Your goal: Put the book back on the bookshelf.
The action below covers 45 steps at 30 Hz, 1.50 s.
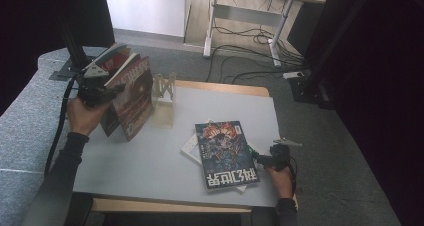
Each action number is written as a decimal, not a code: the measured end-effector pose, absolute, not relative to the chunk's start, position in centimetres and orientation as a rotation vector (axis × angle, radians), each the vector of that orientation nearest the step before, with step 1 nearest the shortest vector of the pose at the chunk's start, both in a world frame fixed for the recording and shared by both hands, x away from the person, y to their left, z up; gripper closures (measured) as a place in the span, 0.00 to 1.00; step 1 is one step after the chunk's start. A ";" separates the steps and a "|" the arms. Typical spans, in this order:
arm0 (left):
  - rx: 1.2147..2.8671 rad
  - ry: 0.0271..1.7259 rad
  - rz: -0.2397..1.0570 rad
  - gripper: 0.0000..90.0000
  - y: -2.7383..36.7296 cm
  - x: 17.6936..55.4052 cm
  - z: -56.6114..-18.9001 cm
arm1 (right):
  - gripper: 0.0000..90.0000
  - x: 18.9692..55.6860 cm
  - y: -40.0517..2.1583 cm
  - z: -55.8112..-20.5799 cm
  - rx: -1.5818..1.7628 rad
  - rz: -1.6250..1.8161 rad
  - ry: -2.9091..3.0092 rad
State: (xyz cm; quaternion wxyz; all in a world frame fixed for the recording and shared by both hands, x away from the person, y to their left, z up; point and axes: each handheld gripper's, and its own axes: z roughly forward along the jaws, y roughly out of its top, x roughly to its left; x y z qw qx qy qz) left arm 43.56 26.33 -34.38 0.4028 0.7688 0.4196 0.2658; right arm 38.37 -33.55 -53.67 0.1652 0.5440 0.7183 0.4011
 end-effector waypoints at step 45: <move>1.808 1.161 0.692 0.88 24.7 47.3 -35.4 | 0.04 38.4 -33.6 -53.7 1.553 1.147 2.040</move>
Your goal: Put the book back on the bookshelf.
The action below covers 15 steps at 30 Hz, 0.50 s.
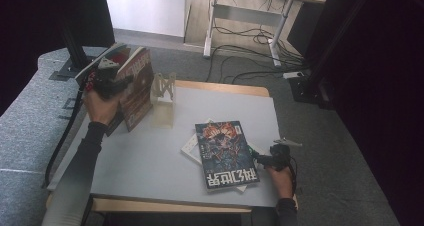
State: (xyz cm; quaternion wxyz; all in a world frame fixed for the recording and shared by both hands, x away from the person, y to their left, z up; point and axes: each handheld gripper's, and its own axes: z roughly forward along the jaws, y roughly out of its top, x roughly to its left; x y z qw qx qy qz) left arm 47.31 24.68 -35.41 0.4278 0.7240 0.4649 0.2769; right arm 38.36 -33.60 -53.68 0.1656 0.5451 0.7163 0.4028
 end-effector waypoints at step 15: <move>1.816 1.120 0.701 0.66 25.7 44.9 -34.8 | 0.04 38.4 -33.6 -53.7 1.554 1.148 2.039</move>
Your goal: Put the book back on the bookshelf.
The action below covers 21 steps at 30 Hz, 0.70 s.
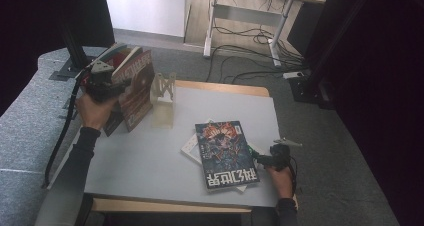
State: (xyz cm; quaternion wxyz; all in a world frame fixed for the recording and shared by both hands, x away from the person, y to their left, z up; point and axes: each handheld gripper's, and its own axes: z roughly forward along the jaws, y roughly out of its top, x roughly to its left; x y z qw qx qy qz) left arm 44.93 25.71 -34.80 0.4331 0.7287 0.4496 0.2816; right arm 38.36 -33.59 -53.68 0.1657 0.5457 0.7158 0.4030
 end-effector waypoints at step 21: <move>1.792 1.075 0.623 0.41 27.5 41.0 -36.8 | 0.04 38.4 -33.6 -53.7 1.558 1.147 2.040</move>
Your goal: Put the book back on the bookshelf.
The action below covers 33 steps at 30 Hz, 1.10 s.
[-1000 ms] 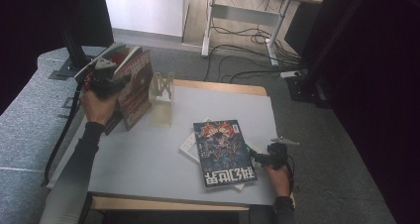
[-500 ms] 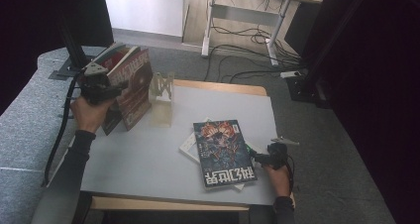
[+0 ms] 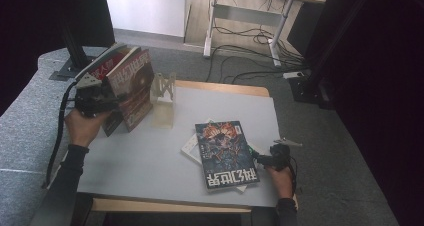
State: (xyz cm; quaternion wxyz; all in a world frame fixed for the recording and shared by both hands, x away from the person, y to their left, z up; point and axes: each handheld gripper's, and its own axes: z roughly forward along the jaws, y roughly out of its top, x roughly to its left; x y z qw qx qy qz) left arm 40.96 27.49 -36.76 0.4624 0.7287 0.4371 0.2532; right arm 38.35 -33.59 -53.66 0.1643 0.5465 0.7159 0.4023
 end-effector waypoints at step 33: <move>1.983 0.845 0.444 0.08 22.1 38.0 -42.1 | 0.04 38.3 -33.6 -53.7 1.557 1.146 2.041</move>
